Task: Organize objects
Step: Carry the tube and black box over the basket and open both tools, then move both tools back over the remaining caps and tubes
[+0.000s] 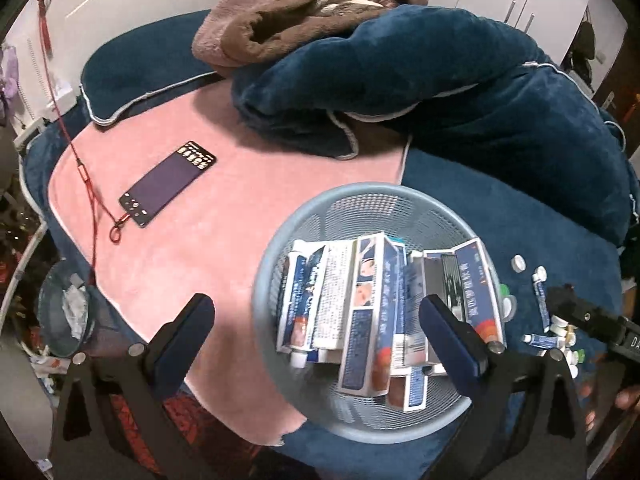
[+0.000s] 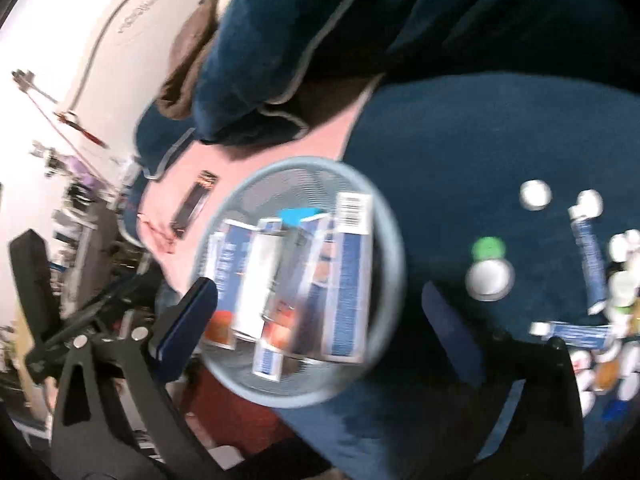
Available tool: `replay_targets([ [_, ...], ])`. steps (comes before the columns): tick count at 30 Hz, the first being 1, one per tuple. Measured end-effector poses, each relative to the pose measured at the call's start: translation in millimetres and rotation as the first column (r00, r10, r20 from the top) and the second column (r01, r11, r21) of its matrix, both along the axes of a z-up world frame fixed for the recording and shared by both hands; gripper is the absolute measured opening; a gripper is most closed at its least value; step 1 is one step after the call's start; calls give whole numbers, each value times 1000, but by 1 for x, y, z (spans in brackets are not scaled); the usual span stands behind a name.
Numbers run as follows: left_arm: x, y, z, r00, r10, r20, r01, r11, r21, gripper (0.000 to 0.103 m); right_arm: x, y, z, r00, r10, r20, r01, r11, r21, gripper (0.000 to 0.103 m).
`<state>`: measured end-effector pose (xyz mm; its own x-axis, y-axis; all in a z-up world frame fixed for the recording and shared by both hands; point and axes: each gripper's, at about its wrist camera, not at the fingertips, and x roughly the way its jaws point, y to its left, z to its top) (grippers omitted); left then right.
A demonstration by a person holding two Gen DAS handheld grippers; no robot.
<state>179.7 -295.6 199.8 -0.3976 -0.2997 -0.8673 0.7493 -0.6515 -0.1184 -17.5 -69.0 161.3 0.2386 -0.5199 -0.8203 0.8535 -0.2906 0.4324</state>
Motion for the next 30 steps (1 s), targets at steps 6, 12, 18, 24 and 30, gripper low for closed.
replay_targets([
  [6,-1,13,0,999,-18,31,19,999,-27,102,-2,16,-2,995,-22,-95,26,999,34,103],
  [12,-6,32,10,999,-38,35,41,997,-72,102,5,27,3,992,1,-122,1,1000,17,103],
  [18,-17,52,15,995,-83,50,87,992,-91,102,-6,43,6,993,-28,-117,29,1000,7,103],
  [24,-31,68,13,991,-118,63,124,988,-94,102,-21,57,6,991,-61,-116,63,998,13,103],
  [30,-45,82,11,985,-153,74,160,983,-94,102,-36,69,3,990,-87,-113,90,996,18,103],
])
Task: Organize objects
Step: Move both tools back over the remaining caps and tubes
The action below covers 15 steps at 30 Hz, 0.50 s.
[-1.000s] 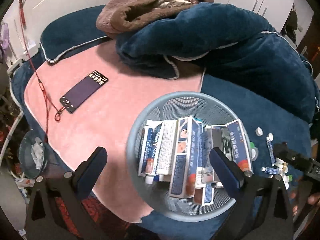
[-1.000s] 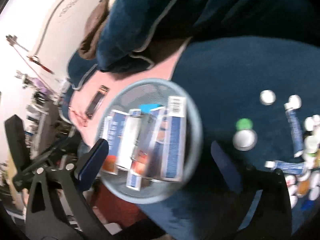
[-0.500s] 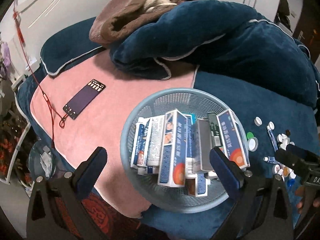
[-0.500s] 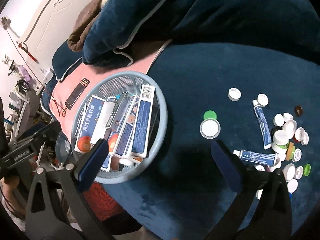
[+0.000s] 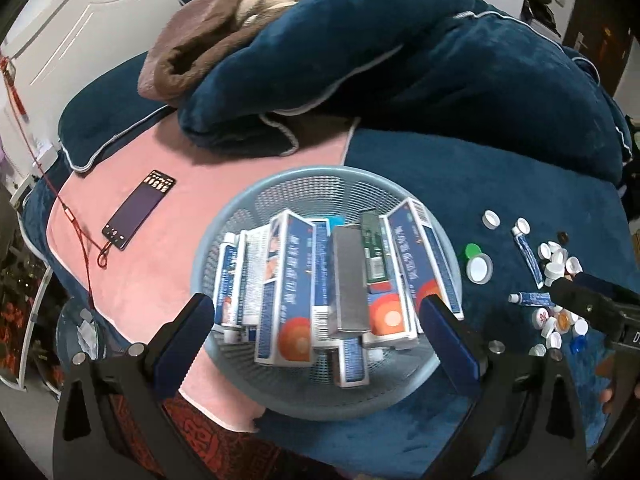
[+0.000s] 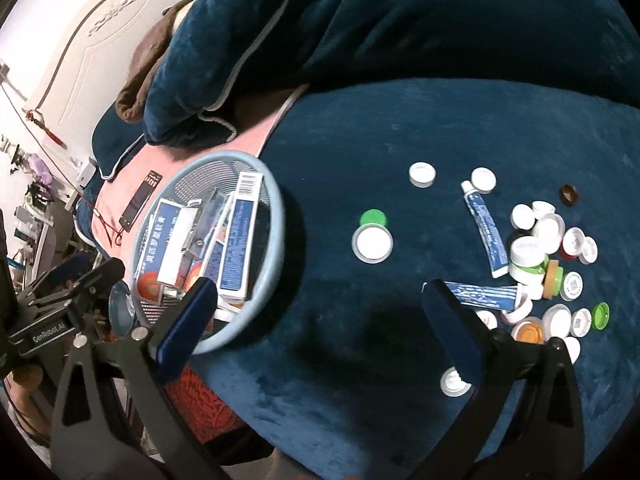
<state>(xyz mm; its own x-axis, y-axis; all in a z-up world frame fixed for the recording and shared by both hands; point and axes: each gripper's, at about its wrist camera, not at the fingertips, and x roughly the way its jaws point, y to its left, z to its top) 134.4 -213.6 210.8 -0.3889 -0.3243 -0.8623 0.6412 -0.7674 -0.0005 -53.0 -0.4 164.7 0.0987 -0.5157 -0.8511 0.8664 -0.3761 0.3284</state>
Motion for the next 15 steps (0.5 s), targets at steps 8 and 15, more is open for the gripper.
replay_targets([
  [8,-13,16,-4,999,-40,-11,40,998,45,102,-15,14,-2,999,-38,3,38,999,5,103],
  [15,-26,41,-2,994,-109,-2,109,994,21,102,-26,28,-6,998,-64,-7,64,998,16,103],
])
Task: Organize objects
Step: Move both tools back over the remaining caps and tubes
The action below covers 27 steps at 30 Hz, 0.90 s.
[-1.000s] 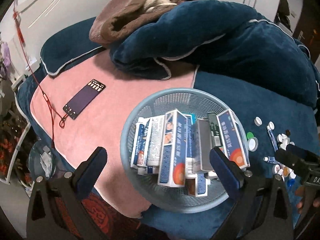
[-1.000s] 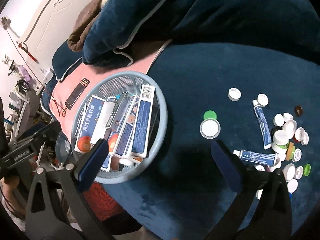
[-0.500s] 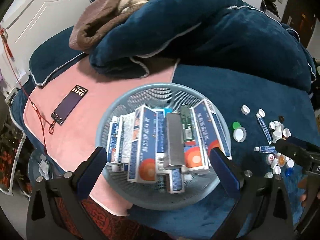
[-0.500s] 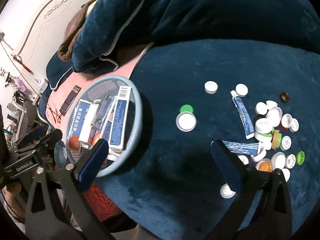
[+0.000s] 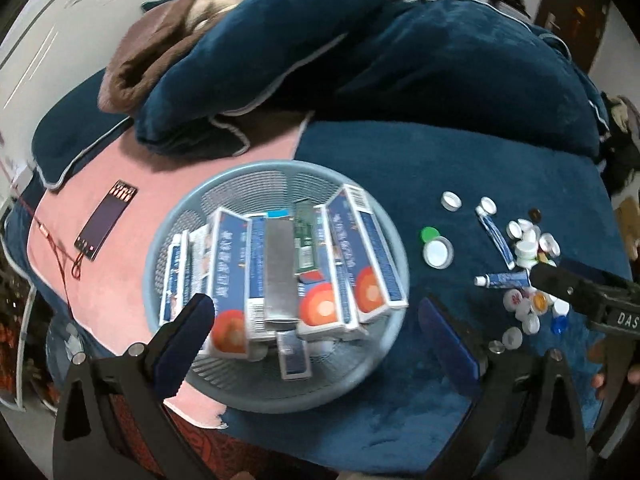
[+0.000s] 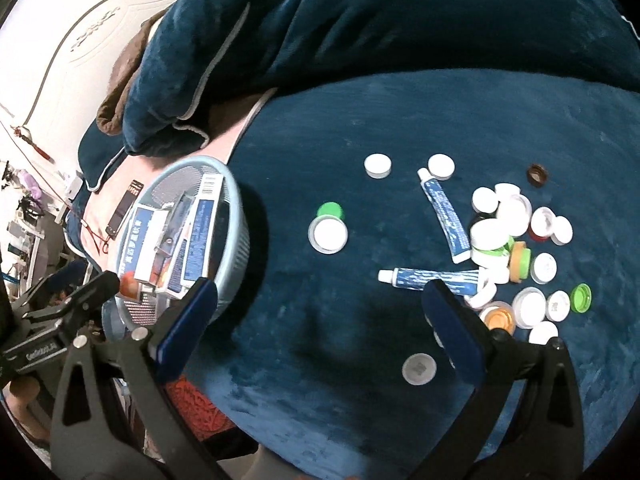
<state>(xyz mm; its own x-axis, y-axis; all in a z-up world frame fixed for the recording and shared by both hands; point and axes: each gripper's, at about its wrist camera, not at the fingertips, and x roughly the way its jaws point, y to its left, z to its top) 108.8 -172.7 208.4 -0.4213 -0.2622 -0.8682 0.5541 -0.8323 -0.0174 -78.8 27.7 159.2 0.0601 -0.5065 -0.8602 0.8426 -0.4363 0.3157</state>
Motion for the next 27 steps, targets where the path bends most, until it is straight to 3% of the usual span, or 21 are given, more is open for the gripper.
replay_targets([
  [3,-6,11,1,1000,6,3,-5,999,-41,102,-4,8,0,1000,-14,-1,14,1000,-3,103],
  [16,-34,51,-11,996,-89,-24,89,995,39,102,-41,56,-3,993,-114,12,114,993,-15,103],
  [27,-54,87,-21,987,-163,-8,164,985,46,102,-64,91,-11,982,-184,29,184,983,-11,103],
])
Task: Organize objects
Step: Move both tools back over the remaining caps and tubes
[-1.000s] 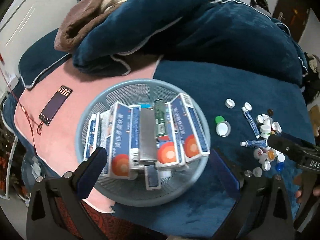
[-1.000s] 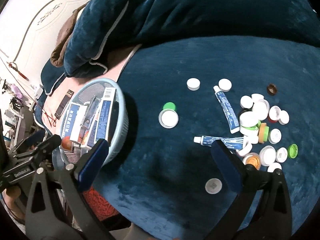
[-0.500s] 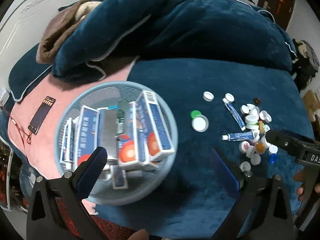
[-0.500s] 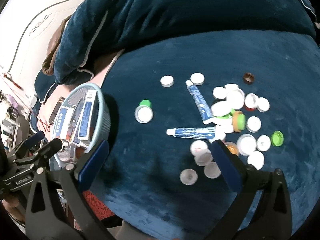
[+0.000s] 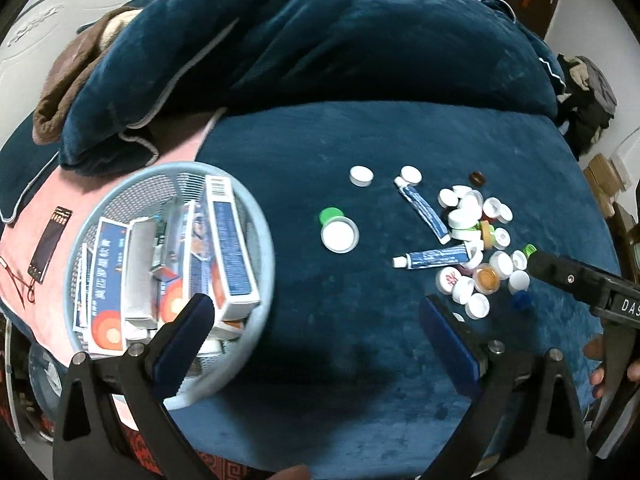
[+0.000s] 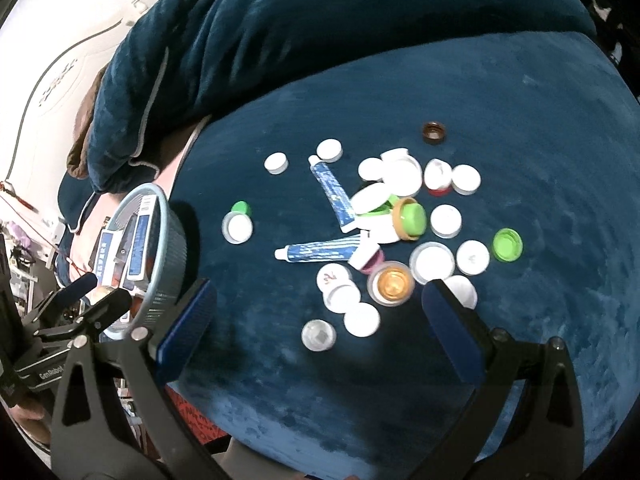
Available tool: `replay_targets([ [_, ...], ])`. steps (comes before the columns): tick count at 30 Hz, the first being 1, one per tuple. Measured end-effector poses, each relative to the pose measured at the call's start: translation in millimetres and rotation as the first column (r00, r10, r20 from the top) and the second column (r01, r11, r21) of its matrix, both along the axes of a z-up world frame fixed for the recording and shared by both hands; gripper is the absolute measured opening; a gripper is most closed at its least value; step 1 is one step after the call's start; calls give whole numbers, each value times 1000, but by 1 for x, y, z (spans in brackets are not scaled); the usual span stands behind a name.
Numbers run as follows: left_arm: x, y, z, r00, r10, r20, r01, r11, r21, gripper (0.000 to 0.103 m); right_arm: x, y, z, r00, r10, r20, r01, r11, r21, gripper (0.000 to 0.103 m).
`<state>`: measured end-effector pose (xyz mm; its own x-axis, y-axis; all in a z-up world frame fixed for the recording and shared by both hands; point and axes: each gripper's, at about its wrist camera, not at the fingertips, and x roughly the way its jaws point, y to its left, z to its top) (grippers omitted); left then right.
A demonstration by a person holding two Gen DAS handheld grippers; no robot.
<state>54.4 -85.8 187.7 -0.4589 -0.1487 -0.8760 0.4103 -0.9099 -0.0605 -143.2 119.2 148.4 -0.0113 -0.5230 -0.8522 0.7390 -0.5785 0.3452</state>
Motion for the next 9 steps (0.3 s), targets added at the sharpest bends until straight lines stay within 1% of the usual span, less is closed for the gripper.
replay_targets([
  [3,-1,7,-4,1000,-13,-3,13,1000,13,102,-2,8,-2,1000,-12,2,12,1000,3,103],
  [7,-2,21,-8,999,-43,-13,43,999,-25,102,-3,18,-7,1000,-25,8,25,1000,5,103],
  [9,-6,27,-11,998,-57,-5,56,998,-24,102,-4,25,-11,999,-35,8,35,999,12,103],
])
